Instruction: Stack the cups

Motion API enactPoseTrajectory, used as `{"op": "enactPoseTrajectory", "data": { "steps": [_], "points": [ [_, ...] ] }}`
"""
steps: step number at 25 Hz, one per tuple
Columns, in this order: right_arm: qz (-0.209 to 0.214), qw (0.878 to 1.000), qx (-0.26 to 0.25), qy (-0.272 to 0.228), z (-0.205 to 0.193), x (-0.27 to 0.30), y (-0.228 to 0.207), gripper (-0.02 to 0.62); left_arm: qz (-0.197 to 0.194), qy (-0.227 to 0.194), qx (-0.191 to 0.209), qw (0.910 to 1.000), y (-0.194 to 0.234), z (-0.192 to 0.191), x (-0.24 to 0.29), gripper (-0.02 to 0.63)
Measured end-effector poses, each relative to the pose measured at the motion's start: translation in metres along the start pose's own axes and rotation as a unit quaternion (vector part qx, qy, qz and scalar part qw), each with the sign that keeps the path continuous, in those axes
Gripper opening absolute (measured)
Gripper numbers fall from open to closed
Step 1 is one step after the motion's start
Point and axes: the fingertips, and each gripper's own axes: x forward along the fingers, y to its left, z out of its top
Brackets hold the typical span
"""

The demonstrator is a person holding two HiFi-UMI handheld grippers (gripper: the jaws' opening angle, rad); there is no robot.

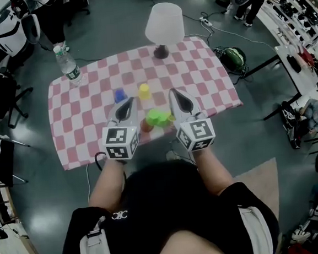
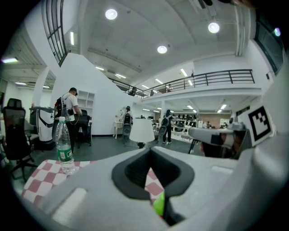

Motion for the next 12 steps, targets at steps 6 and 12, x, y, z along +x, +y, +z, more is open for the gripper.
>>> {"op": "enactPoseTrajectory", "data": {
  "steps": [6, 12],
  "points": [
    [0.029, 0.999, -0.019, 0.028, -0.009, -0.002, -0.035, -0.002, 0.039, 0.005, -0.01, 0.9992, -0.011, -0.004, 0.013, -0.002],
    [0.069, 0.996, -0.026, 0.051, -0.024, 0.003, -0.061, -0.002, 0.092, 0.008, -0.021, 0.9955, -0.013, -0.008, 0.019, -0.002]
  ]
}}
